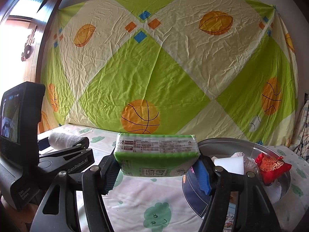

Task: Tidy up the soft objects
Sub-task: 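Carry the towel and green tissue pack in both tools over the tin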

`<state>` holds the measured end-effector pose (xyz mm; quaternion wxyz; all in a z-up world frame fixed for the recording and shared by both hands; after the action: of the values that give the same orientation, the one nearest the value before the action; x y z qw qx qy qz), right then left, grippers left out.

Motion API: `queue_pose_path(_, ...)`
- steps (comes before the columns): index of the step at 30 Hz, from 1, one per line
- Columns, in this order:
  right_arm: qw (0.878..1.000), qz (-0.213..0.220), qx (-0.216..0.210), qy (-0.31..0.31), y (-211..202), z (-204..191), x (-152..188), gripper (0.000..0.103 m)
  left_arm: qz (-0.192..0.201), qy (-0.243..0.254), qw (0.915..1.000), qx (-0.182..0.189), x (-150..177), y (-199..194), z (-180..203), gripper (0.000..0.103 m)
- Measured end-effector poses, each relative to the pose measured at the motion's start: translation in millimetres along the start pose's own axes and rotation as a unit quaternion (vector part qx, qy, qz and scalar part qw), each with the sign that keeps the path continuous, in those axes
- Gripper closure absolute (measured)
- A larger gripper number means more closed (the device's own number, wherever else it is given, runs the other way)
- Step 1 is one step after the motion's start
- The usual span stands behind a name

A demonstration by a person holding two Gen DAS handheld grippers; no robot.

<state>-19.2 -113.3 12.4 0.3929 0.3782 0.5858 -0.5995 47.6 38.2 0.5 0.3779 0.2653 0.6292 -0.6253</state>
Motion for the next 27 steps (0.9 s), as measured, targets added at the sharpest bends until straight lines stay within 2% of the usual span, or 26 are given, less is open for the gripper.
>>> queue_pose_path(27, 0.999, 0.022, 0.027, 0.003, -39, 45, 14, 0.033, 0.002, 0.034, 0.9989, 0.031, 23, -27, 55, 0.024)
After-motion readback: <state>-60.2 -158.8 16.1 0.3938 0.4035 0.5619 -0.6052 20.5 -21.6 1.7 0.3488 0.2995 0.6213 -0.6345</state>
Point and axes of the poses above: each gripper's, at about its wrist camera, not at the fingertips, and y roughly the way its jaws point, z to its right, x to its underside, the point moved 1 cm from there along y, roughly the way its jaws point, and after that the axes turned 13 degrees about -z, right-handed, at the moved point
